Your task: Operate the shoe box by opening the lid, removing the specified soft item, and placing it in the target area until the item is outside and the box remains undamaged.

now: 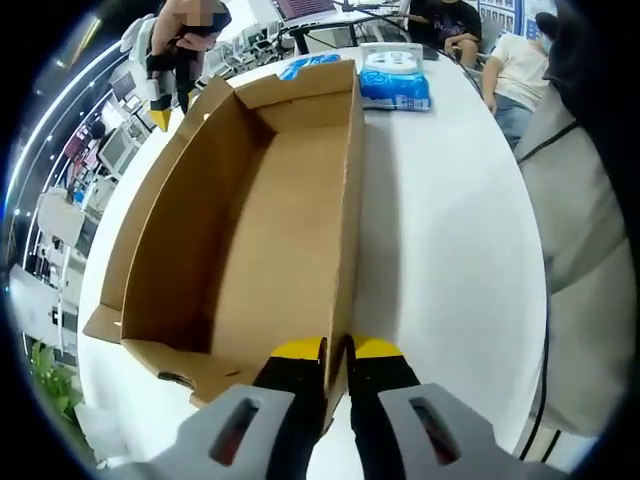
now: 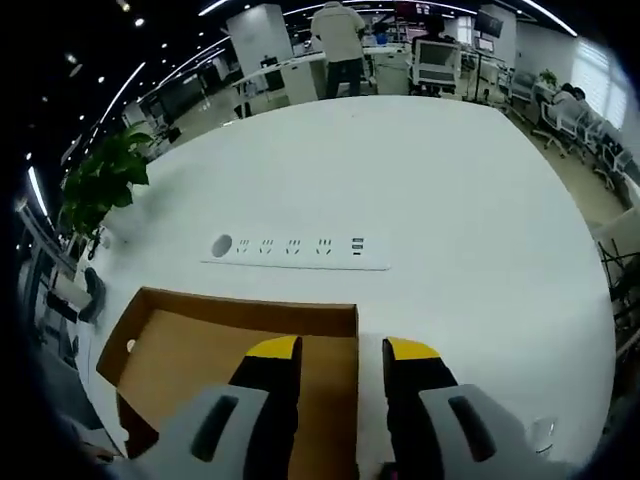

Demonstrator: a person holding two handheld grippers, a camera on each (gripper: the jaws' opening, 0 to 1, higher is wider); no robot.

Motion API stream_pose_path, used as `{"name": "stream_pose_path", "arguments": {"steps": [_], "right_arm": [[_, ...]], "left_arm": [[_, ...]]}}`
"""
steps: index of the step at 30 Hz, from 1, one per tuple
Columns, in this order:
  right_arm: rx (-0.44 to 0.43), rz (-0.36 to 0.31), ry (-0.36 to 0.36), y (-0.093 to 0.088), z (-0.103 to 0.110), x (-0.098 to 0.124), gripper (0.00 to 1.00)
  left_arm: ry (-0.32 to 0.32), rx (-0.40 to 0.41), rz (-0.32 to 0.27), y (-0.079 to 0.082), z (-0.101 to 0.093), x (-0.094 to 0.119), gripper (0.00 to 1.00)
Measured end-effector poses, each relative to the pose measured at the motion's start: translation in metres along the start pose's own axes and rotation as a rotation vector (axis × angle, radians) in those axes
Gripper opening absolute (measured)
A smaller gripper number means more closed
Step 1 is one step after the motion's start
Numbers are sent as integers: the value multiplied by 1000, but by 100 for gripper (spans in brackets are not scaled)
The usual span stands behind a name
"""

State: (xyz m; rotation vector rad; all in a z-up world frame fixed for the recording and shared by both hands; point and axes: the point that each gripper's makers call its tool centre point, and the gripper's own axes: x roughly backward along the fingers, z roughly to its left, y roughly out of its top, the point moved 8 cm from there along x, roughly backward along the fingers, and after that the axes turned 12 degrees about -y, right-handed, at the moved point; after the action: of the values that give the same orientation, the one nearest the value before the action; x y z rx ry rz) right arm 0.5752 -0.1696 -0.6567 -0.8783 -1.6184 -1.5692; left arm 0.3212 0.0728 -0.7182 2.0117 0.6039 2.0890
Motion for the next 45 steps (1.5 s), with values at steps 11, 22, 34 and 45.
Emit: {"name": "stream_pose_path", "arguments": {"steps": [11,22,34,45], "right_arm": [[38,44,-23,-15,2,-14,16],[40,44,-23,-27,-5,-18,0],[55,-17,-7,-30,-2,3,0],[4,-89,18,-16,-7,17,0]], "left_arm": [[-2,-31,2,0,-1,0,6],[3,24,8,0,1,0,7],[7,37,16,0,0,-1,7],[1,35,31,-2,5,0,6]]}}
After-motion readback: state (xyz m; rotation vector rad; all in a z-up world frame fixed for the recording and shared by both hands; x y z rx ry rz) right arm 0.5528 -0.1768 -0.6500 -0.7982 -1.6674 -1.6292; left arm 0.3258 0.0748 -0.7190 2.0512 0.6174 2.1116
